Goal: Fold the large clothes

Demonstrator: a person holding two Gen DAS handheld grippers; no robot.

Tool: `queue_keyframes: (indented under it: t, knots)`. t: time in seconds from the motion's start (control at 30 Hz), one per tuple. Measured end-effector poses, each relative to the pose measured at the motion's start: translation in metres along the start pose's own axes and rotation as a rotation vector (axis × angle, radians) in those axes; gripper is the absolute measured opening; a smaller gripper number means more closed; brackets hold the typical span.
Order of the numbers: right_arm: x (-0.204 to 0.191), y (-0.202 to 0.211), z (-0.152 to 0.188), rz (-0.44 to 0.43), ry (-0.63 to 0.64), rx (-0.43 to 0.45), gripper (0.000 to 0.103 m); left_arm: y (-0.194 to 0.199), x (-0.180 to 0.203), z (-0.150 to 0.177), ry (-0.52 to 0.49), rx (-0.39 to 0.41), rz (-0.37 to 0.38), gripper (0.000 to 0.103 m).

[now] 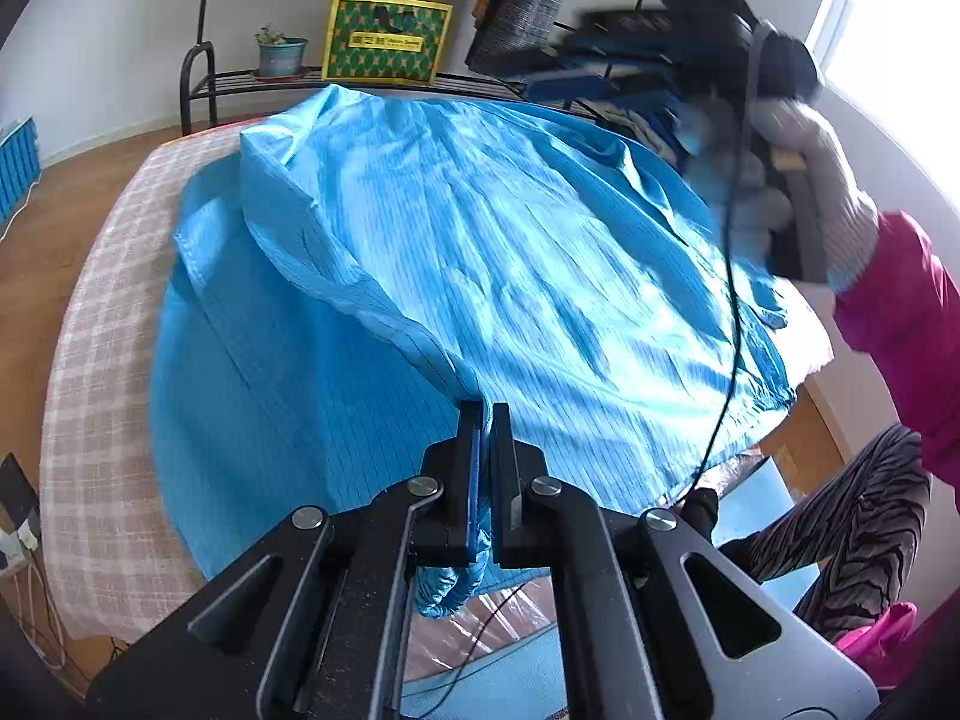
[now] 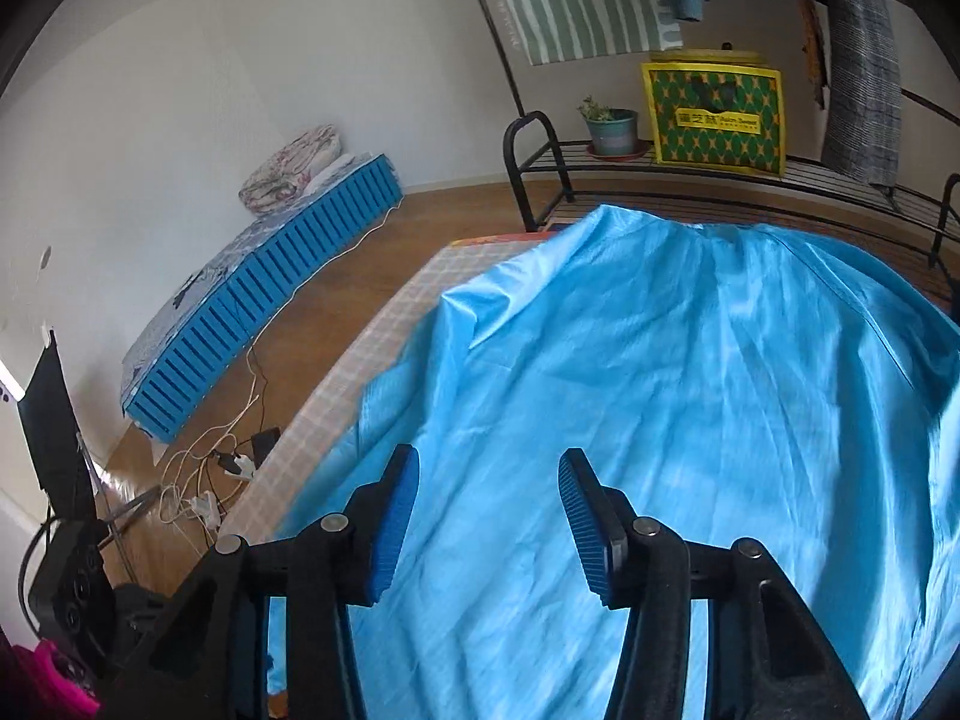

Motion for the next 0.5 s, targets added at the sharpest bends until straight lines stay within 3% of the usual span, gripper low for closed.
queue_keyframes:
  t: [0.13,0.27,0.37,0.4,0.5]
  knots:
    - [-0.023,-0.050,-0.035,-0.011,0.048,-0.040,0.051,0.002,0.000,0.012,-0.018,-0.020,-0.002,0.000]
    - [-0.034,-0.102,-0.055,0.015,0.070,-0.092,0.051,0.003,-0.014,0.015,0.027,-0.068,0.056,0.000]
    - [-0.036,-0.133,-0.064,0.014,0.069,-0.125,0.051,0.014,-0.029,0.011,0.105,-0.057,0.100,0.019]
    - [-0.036,-0.142,-0.066,0.022,0.073,-0.131,0.050,0.016,-0.037,0.006,0.148,-0.042,0.121,0.033]
    - [-0.031,-0.167,-0.075,0.045,0.066,-0.150,0.050,0.024,-0.060,-0.007,0.266,-0.004,0.148,0.035]
Point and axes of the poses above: each gripper's, at about its wrist camera, not at the fingertips, and y roughly against the way its jaws point, x to its right, z to its underside, the point moved 5 cm from there along -y, roughly the way its jaws point, and after that the axes turned 7 degrees about y, right-handed, at the moved point
